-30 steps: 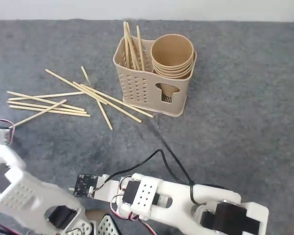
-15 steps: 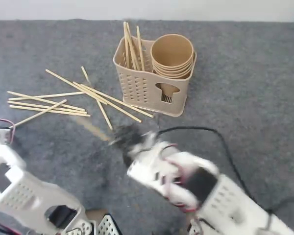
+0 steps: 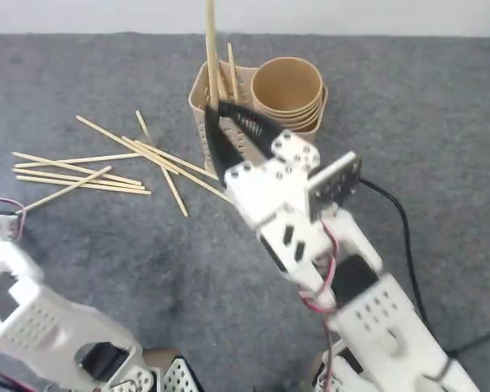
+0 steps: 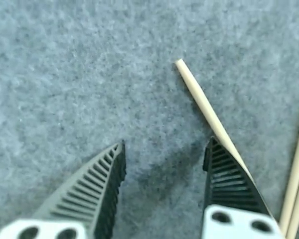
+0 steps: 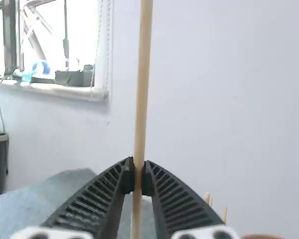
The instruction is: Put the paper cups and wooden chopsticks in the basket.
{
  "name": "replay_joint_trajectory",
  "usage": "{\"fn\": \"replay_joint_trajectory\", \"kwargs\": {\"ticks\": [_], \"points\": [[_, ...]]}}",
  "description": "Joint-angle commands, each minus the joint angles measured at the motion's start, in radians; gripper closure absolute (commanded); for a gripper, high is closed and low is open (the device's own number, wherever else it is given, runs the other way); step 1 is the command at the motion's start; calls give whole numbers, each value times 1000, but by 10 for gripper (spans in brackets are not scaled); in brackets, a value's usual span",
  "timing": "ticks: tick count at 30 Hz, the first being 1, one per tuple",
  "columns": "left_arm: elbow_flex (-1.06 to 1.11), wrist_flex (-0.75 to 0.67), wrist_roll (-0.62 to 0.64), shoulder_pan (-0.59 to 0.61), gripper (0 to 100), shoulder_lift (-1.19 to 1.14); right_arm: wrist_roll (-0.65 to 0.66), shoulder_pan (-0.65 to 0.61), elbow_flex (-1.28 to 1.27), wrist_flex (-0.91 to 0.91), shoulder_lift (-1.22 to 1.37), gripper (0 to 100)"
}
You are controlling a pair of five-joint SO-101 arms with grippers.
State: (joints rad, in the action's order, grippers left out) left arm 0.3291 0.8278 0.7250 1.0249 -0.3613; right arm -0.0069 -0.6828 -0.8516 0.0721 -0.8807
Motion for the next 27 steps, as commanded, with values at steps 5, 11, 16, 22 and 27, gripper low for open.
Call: {"fn": "replay_joint_trajectory", "kwargs": {"ticks": [5,11,16,22,27], "points": [[-12,-5,8,-6,750,-8,-14,153,222,335,426,991],[-12,-6,8,-23,750,-8,-12,219,407,414,737,991],[-10,-6,8,-25,750,-8,-12,216,413,401,809,900],[-10,-6,8,-25,750,-8,-14,185,379,222,696,812],[-10,-8,8,-25,750,-8,-77,183,252,125,467,863]]}}
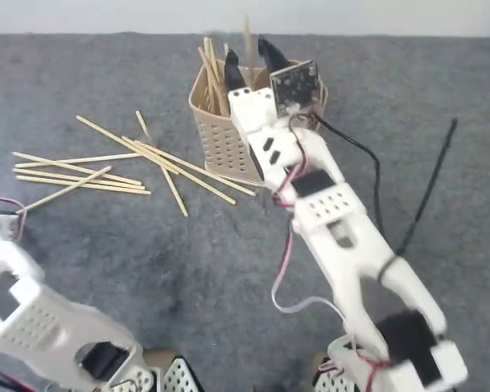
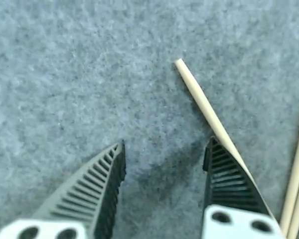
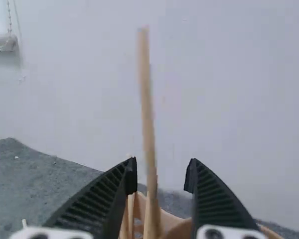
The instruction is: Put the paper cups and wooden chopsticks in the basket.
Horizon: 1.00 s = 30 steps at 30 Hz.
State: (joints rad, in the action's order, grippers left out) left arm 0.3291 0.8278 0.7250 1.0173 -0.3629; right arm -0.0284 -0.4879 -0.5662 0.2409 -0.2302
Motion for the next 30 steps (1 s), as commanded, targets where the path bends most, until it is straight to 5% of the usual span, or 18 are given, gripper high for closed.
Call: {"fn": "replay_joint_trajectory", "kwargs": {"ticks": [1,10,18,23,30], "points": [[-12,-9,8,-17,750,-6,-87,-7,-68,-74,-242,872],[-36,-6,8,-23,750,-14,-351,-12,-535,-444,-872,904],[-113,-5,14,-98,750,-17,-328,-157,-1128,-504,-1377,903],[-209,109,14,-115,768,-17,-284,-182,-1120,-773,-1543,904],[-415,344,14,-141,781,-18,-259,-173,-1117,-822,-1580,904]]}}
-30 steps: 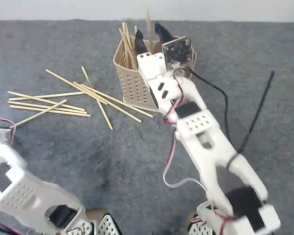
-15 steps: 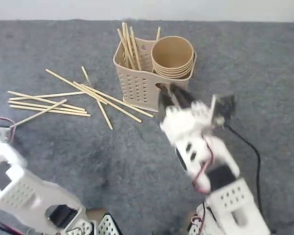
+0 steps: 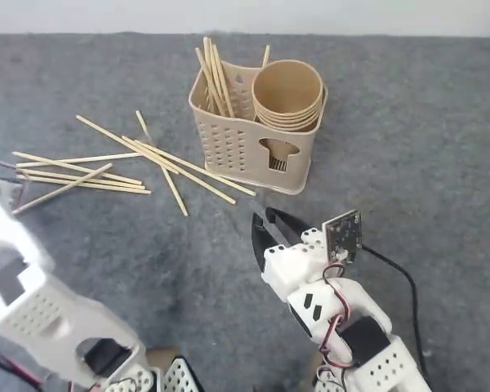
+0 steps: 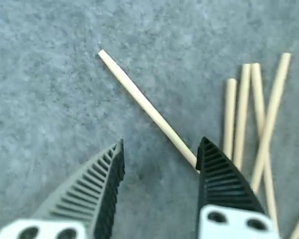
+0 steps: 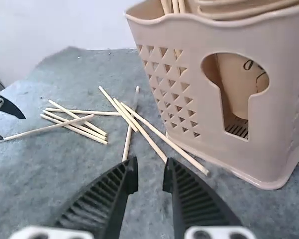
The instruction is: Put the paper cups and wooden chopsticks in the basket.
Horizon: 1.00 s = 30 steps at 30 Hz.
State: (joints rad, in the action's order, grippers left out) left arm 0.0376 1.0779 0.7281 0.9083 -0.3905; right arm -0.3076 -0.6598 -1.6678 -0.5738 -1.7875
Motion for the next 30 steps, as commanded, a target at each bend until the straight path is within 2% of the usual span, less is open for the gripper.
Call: {"fn": "replay_joint_trajectory", "kwargs": {"ticks": [1,9,15,17,19,20,22,30], "points": [[-128,98,11,-38,781,8,20,-1,-15,-7,-22,904],[-142,95,23,-63,782,-143,21,1,-15,-8,-22,904],[-271,110,46,-60,788,-296,21,1,-15,-10,-22,904],[-315,137,46,-61,836,-331,21,1,-15,-10,-22,904],[-357,170,43,-61,947,-353,21,1,-15,-10,-22,904],[-374,193,43,-61,1000,-356,21,1,-15,-10,-22,904],[-397,245,41,-63,976,-353,21,1,-15,-8,-22,904],[-407,404,0,-68,991,-201,21,1,-15,-8,-22,904]]}}
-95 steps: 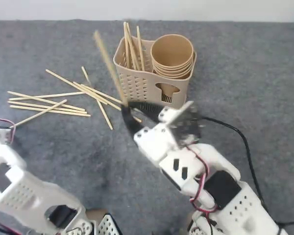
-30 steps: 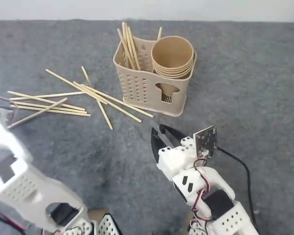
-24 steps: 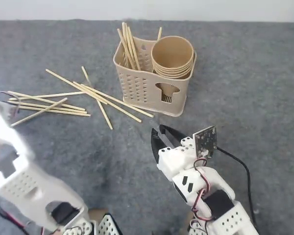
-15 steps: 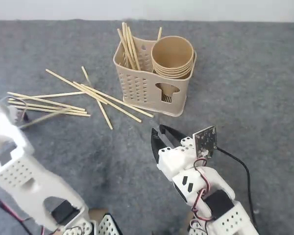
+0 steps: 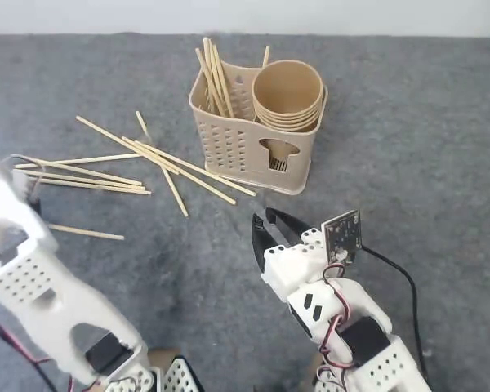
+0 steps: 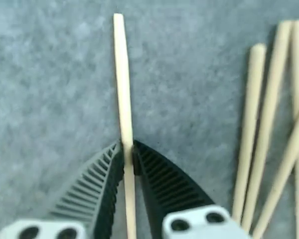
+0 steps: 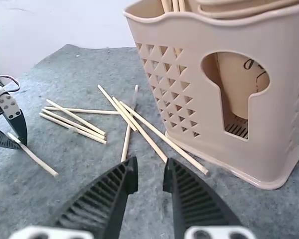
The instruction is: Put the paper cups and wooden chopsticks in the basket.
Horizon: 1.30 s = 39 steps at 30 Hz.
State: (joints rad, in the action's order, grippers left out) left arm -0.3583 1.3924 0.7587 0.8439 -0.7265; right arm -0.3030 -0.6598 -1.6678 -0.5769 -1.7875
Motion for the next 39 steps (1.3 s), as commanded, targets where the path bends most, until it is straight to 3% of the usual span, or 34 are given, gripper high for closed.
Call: {"fn": "replay_joint_trajectory", "kwargs": {"ticks": [1,9,15,24,32,39], "points": [[-12,109,-32,-3,991,167,17,1,-15,-5,-22,904],[-7,213,-75,-58,991,543,17,1,-15,-4,-22,904],[53,158,-78,-157,990,856,17,2,-15,-4,-22,904],[102,-144,-83,-388,989,1145,18,4,-15,-4,-22,904],[116,-489,-287,-574,989,1163,18,54,-15,-2,-22,905],[255,-822,-471,-746,989,1172,18,54,-15,-2,-22,905]]}}
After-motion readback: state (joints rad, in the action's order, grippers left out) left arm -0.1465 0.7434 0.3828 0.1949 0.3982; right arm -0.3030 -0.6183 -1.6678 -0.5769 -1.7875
